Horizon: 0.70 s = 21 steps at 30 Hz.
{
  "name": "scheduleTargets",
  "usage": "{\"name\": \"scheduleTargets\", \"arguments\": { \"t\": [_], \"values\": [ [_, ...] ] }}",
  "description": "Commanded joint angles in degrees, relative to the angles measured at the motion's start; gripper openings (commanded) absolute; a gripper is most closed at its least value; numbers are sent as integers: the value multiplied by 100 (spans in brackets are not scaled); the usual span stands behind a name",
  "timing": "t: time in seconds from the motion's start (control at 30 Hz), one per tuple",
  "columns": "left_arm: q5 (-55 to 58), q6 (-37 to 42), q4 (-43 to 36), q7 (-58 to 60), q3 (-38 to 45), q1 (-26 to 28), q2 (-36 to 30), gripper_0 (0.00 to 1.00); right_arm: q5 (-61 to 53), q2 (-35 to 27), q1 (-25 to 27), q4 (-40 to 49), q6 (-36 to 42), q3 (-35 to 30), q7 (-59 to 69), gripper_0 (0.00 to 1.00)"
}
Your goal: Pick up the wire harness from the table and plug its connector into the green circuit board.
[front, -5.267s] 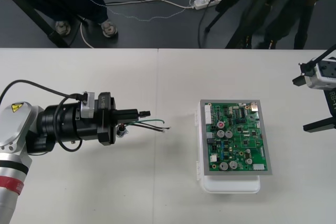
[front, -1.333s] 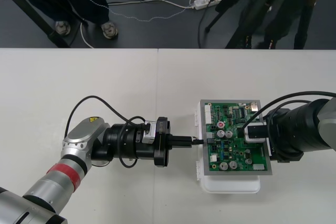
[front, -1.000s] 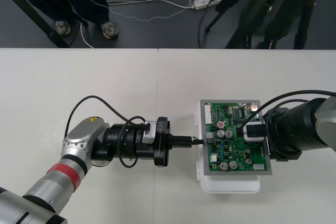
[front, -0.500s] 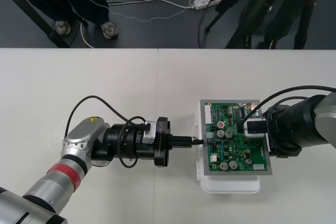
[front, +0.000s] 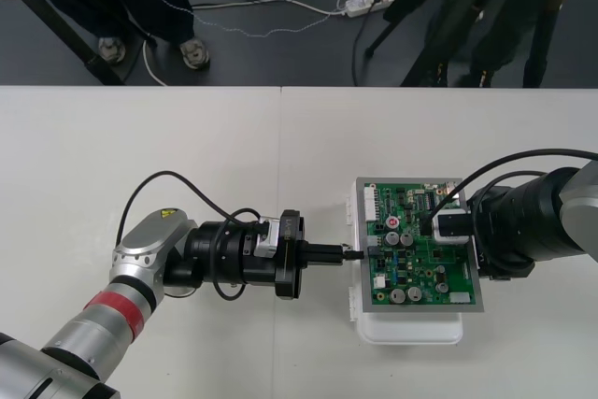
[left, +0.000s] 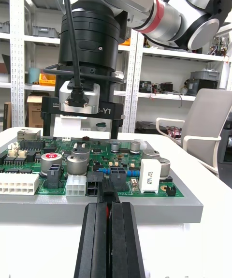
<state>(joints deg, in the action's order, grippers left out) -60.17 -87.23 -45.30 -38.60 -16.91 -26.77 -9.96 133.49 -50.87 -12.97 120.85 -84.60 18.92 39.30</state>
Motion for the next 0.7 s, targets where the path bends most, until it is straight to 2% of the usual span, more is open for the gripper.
{"name": "scheduleTargets", "arguments": {
  "t": [0.03,0.7],
  "values": [
    [93,-110,-190,-147,-137,-241,179,0,-112,51,-188,27,66,121,16,100],
    [189,40,-190,-139,-129,-232,-41,0,-165,51,-188,27,75,121,-80,100]
  ]
}}
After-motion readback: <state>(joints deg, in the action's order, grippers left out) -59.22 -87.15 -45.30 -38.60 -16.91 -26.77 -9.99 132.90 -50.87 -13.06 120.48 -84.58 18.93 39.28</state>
